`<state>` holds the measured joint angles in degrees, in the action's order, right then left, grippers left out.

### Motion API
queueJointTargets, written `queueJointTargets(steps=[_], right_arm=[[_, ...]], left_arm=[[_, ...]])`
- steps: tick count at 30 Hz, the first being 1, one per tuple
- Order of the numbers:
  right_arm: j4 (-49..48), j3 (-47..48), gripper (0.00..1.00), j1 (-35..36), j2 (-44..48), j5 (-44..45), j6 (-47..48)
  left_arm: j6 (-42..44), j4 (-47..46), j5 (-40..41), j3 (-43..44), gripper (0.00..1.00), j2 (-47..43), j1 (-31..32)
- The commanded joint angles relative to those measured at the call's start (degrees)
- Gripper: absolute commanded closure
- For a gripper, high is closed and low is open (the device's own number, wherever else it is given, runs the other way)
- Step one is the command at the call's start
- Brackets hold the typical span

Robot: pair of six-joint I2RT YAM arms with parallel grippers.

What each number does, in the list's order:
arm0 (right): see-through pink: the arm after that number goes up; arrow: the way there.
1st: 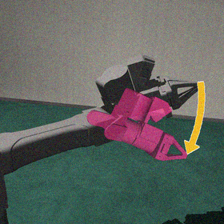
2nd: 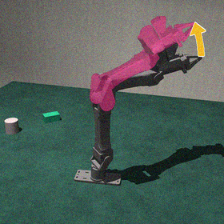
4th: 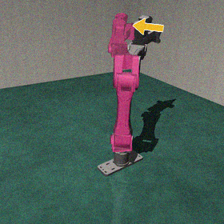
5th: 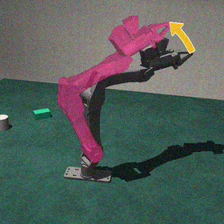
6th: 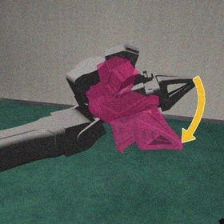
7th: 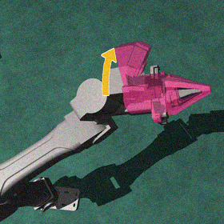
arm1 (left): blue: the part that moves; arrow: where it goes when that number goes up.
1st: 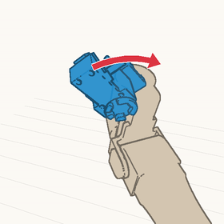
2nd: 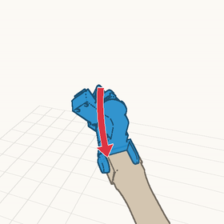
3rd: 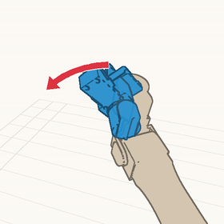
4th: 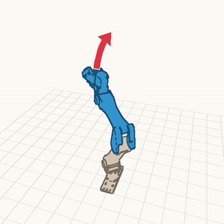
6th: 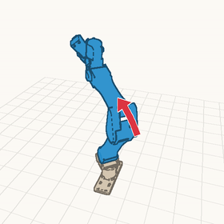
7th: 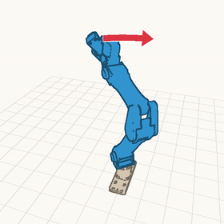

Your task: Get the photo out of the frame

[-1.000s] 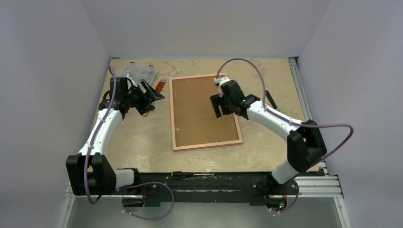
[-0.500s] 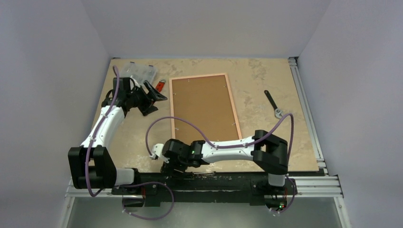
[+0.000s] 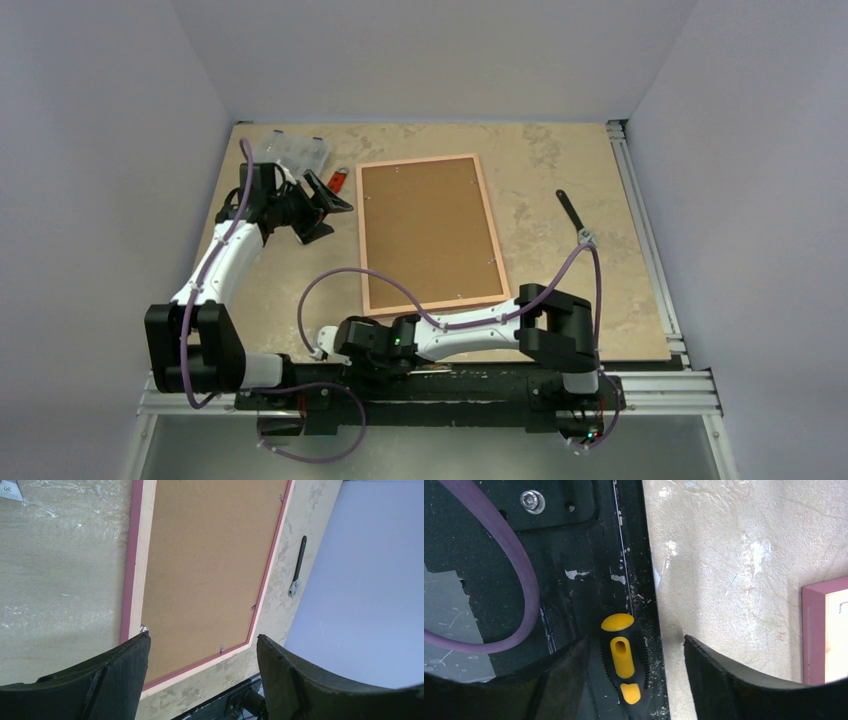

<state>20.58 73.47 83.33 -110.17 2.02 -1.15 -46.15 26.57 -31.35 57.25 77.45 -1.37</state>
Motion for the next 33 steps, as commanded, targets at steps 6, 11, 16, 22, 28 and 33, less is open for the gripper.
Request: queueJointTargets(steps=[6, 11, 16, 22, 28, 33], right_arm=[[-1.39, -1.34, 0.67, 0.09, 2.05, 0.11, -1.07], [-2.38, -0.72, 0.89, 0.13, 4.02, 4.38, -1.37], [-9.06, -5.39, 1.0, -1.14, 12.32, 12.33, -0.99], [-12.33, -11.37, 1.0, -9.91, 22.18, 12.5, -6.82], [-18.33, -23.83, 1.0, -23.87, 37.01, 12.96, -19.07], [-23.32, -33.33, 1.0, -38.07, 48.59, 4.93, -31.85]], left_arm=[[-0.48, -2.03, -1.02, 0.14, 0.25, 0.66, 0.25], [-0.41, -2.41, -1.32, 0.0, 0.25, 1.07, 0.28], [-0.26, -3.62, -2.88, 0.06, 0.25, 1.93, 0.83], [0.75, -3.98, -5.06, 1.02, 0.24, 3.64, 3.94], [1.07, -6.23, -10.04, 1.62, 0.24, 5.58, 6.85], [2.84, -8.04, -15.67, 3.55, 0.24, 8.1, 12.66]])
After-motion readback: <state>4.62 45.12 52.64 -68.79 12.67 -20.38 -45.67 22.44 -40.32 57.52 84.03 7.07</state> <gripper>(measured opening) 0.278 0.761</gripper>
